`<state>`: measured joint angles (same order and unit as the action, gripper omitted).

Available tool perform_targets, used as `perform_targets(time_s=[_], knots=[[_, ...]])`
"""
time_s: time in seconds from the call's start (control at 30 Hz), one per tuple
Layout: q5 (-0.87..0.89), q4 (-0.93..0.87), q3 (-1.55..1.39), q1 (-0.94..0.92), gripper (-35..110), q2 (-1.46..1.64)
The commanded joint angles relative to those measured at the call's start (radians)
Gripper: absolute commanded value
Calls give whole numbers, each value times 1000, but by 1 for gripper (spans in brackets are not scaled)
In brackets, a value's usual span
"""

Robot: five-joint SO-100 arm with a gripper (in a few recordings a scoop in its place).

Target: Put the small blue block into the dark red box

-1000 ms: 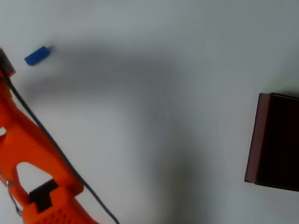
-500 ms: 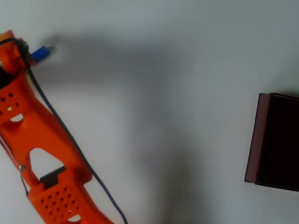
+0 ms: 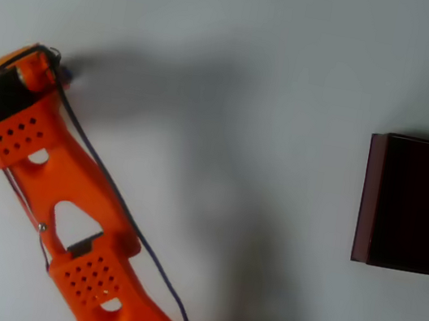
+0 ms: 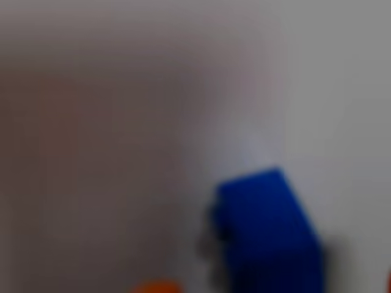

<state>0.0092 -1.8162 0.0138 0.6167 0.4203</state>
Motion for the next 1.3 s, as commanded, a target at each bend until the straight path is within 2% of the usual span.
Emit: perform_targets(time_s=[0.0,0.5,0.63,0.73,1.03,1.27], knots=[[-9,-12,46,-3,18,20],[-17,38,58,-20,18,-17],[-41,46,80,-26,12,-32],[-74,48,104,-44,0,-51],[-55,-20,179,-71,0,-69],[-21,-23,-281,-178,0,379]])
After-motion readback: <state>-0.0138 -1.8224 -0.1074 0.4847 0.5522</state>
